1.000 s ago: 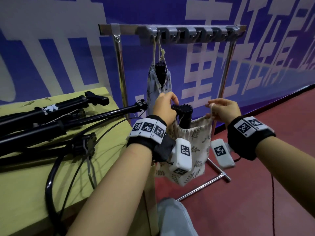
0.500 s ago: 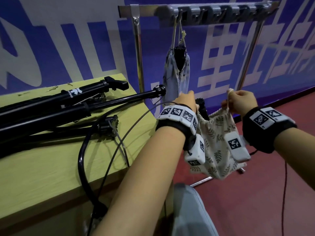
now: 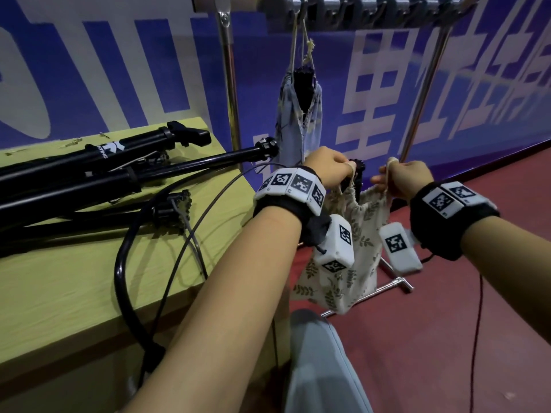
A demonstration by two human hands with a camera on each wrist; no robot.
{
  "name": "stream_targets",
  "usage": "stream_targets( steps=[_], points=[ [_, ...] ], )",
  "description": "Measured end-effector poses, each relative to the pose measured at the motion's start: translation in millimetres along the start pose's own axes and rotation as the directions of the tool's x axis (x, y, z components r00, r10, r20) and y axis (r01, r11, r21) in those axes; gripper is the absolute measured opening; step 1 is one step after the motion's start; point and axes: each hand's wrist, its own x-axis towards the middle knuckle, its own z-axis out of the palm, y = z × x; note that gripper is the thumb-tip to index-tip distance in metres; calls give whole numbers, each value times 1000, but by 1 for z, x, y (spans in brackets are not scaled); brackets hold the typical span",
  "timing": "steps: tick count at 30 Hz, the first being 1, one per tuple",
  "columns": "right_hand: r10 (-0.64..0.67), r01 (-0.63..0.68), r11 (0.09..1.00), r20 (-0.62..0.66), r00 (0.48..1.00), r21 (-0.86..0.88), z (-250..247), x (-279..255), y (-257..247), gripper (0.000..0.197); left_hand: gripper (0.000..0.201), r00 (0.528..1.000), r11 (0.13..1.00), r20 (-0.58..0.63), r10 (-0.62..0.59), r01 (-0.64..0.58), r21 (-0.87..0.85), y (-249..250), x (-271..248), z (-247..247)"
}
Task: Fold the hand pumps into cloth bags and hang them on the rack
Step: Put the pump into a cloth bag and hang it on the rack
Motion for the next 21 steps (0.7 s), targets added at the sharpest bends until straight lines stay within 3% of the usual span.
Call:
stream_targets(
  steps=[3,6,8,12,15,18,21],
  points=[
    [-21,21,1000,24,999,-11,3,0,2,39,39,999,997,-38,-36,33,-76,1,4,0],
    [-24,25,998,36,999,-51,4,-2,2,39,17,995,995,-10,-100,100,22,0,5,-1],
    [-22,24,998,29,999,-56,4,-4,2,39,24,979,983,-110,-172,162,-90,-2,6,-6],
    [-34,34,999,1,999,0,2,-4,-1,39,28,954,959,-176,-244,210,-193,-11,8,-14],
    [-35,37,999,-43,998,37,1,-6,-4,39,34,915,863,-188,-357,245,-442,-16,10,-17],
    [-70,72,997,-53,996,30,2,-6,-3,38,27,933,727,-53,-356,241,-643,-12,8,-19],
    [-111,111,992,-17,994,61,5,-2,0,31,28,944,664,-37,-329,203,-720,-8,6,-22]
  ],
)
